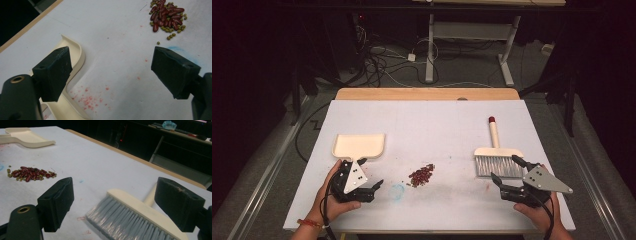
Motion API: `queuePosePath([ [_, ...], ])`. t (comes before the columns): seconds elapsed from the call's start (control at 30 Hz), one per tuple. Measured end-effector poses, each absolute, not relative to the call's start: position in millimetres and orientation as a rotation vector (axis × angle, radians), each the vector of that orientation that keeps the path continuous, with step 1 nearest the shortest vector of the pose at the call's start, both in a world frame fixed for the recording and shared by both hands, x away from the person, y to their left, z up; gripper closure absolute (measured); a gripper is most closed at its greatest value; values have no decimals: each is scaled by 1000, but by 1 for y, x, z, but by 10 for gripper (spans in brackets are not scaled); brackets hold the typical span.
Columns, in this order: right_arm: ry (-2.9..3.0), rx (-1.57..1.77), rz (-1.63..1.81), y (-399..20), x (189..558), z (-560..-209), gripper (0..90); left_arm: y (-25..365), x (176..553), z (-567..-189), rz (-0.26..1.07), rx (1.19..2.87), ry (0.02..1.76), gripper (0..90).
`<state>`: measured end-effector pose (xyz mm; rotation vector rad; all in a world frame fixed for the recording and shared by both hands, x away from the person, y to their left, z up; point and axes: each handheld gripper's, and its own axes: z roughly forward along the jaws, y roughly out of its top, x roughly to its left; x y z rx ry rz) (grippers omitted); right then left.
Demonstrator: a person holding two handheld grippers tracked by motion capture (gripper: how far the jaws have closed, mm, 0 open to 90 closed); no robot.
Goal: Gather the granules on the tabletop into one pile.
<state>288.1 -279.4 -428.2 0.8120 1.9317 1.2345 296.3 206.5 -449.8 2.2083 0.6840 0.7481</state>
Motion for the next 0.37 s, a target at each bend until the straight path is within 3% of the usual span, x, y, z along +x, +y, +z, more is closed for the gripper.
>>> queuePosePath([
  [0.37,1932,808,1223,-278,286,-429,163,204,298,-449,755,2211,682,163],
])
